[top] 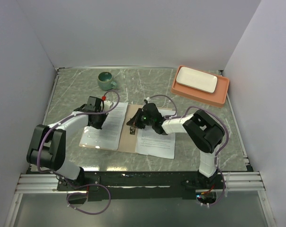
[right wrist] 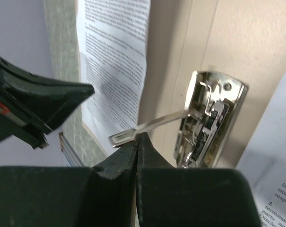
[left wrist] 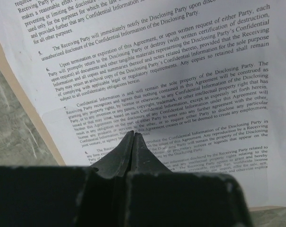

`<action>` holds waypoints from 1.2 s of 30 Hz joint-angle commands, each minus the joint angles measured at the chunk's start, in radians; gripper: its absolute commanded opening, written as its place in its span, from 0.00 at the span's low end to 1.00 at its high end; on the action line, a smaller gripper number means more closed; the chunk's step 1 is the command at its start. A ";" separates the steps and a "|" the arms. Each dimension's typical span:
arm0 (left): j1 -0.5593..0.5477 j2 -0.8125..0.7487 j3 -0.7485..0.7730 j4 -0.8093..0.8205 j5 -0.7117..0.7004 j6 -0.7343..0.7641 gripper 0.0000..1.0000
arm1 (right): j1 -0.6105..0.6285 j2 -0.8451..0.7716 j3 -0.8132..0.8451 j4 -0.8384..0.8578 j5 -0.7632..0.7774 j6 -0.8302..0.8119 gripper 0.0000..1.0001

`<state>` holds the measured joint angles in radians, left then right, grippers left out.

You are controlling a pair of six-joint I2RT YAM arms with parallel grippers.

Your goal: Put the files into the folder

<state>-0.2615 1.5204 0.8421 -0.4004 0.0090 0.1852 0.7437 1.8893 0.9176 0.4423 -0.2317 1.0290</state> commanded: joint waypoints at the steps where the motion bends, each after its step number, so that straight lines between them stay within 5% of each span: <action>1: -0.004 -0.063 -0.015 0.014 -0.006 0.031 0.01 | -0.021 -0.009 0.067 0.016 0.051 0.025 0.00; 21: -0.002 -0.157 0.031 -0.092 -0.004 0.053 0.01 | -0.139 0.060 0.276 -0.246 -0.003 -0.052 0.00; 26: -0.002 -0.196 0.069 -0.147 -0.001 0.054 0.02 | -0.155 -0.007 0.308 -0.307 -0.015 -0.107 0.16; 28: -0.004 -0.218 0.103 -0.167 -0.004 0.053 0.06 | -0.158 -0.051 0.314 -0.402 0.031 -0.141 0.30; 29: -0.004 -0.227 0.118 -0.193 0.003 0.053 0.10 | -0.170 -0.102 0.300 -0.430 0.049 -0.162 0.40; 30: -0.004 -0.242 0.133 -0.207 0.020 0.051 0.12 | -0.178 -0.128 0.287 -0.463 0.092 -0.167 0.60; 31: -0.004 -0.252 0.165 -0.222 0.037 0.043 0.16 | -0.187 -0.156 0.270 -0.526 0.110 -0.171 0.67; 33: -0.004 -0.275 0.199 -0.261 0.066 0.036 0.38 | -0.216 -0.241 0.207 -0.582 0.150 -0.184 0.78; 36: -0.012 -0.296 0.248 -0.291 0.115 0.025 0.48 | -0.247 -0.373 0.123 -0.710 0.256 -0.198 0.82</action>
<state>-0.2626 1.2789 1.0115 -0.6308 0.0467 0.2199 0.5476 1.7012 1.1263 -0.0738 -0.1383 0.8791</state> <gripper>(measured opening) 0.442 0.801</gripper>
